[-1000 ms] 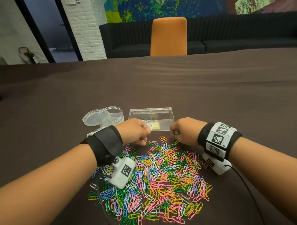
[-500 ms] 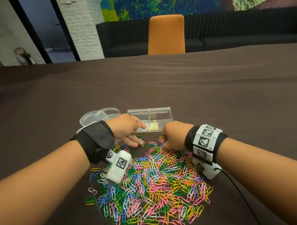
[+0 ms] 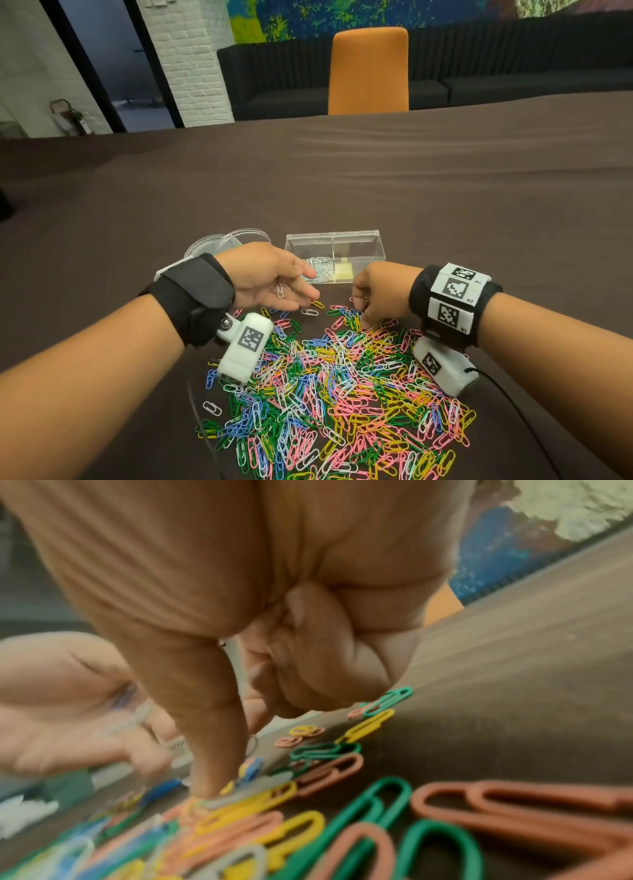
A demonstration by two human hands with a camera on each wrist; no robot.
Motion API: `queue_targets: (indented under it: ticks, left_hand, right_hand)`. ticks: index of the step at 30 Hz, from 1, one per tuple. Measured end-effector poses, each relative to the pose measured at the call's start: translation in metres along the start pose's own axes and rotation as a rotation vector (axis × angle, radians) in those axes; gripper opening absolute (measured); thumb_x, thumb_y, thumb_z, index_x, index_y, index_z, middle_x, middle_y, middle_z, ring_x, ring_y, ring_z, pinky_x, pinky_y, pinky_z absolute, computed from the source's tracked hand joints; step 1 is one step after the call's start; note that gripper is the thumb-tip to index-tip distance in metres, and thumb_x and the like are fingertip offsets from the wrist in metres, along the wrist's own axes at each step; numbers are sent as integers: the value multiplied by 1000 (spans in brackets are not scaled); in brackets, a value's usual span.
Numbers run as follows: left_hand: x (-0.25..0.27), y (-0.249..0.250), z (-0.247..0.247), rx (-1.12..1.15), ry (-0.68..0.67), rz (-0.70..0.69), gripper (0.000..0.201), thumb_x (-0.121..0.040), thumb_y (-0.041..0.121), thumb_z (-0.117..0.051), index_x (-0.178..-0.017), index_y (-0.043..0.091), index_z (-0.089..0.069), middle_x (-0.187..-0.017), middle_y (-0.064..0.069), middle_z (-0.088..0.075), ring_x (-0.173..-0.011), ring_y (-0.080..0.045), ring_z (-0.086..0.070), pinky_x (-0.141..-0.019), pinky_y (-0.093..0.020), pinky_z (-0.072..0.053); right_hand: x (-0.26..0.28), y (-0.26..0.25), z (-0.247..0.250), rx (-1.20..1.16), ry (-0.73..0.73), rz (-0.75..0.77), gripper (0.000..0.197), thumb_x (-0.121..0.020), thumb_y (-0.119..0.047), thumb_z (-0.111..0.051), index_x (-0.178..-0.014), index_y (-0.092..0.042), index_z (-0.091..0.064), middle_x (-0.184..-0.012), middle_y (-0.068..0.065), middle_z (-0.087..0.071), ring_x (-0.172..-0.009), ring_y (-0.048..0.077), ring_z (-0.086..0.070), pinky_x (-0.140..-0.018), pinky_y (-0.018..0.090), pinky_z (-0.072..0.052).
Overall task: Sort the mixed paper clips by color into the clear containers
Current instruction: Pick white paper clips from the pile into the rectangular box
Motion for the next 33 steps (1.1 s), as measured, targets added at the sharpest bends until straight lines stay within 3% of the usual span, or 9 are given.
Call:
queue_targets:
  ticks: [5,8,11,14,17,22,25,29,33]
  left_hand:
    - [-2,-16,-1,326,-137,86,47,-100,43,-47,-115,1,-58,-115,-33,-65,-106,-49,-65,-75,-40,-61]
    - [-6,-20,2,376,-174,77,54,-99,49,-44,-118,0,-56,-120,-35,-62,-107,-48,-64,-81,-42,-59]
    - [-3,-18,1,359,-195,52,35,-99,31,-47,-115,1,-59,-117,-32,-64,-98,-39,-70,-78,-37,-59]
    - [-2,-5,0,309,-182,-26,26,-82,8,-55,-107,2,-61,-104,-25,-68,-71,-22,-67,-57,-27,-57]
    - [-8,20,10,284,-10,-161,21,-78,-1,-49,-94,8,-58,-82,-12,-61,-56,-13,-44,-44,-20,-36]
    - [-17,58,11,206,221,-344,21,-92,14,-43,-99,13,-63,-97,-12,-67,-79,-18,-55,-73,-33,-40]
    - [-14,59,4,191,155,-344,28,-92,17,-40,-105,13,-65,-93,-7,-64,-86,-19,-57,-81,-36,-39]
    - [-9,59,29,87,376,-434,26,-87,9,-47,-102,18,-67,-111,-7,-67,-105,-19,-63,-102,-42,-45]
    - [-1,55,49,-193,526,-471,24,-88,4,-50,-95,18,-68,-102,-12,-71,-100,-27,-68,-91,-44,-55]
  right_hand:
    - [6,14,5,-270,-54,10,16,-76,-23,-83,-82,-18,-69,-64,-14,-63,-65,3,-57,-72,25,-46]
    - [9,25,7,-562,-90,40,15,-75,-13,-83,-78,-13,-68,-65,-4,-64,-54,7,-54,-61,22,-46]
    - [10,36,6,-836,-135,12,18,-76,-1,-78,-74,-11,-63,-61,2,-56,-42,7,-42,-39,17,-33]
    - [6,39,12,-1010,-132,-9,23,-71,0,-77,-71,-14,-59,-76,14,-46,-45,9,-35,-40,18,-29]
    - [-4,24,34,-1001,-32,14,16,-72,-2,-70,-78,-13,-61,-85,19,-47,-48,10,-35,-42,19,-28]
    - [-41,-14,67,-846,206,-5,18,-86,5,-55,-82,-11,-63,-69,9,-52,-49,14,-42,-48,23,-39]
    - [-58,-33,73,-890,204,-21,21,-90,7,-48,-82,-9,-59,-78,14,-54,-63,19,-52,-64,29,-48]
    - [-66,-38,78,-819,155,-25,22,-91,2,-50,-93,-13,-66,-103,13,-69,-90,21,-62,-79,36,-50]
    - [-63,-31,80,-841,172,1,36,-83,8,-46,-99,-15,-69,-109,5,-71,-93,18,-60,-77,35,-48]
Point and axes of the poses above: each hand's wrist, its own x-axis away from the middle knuckle, its own z-axis out of the back of the hand, y = z × x, the point moved 6 cm from there along -x, towards the middle knuckle
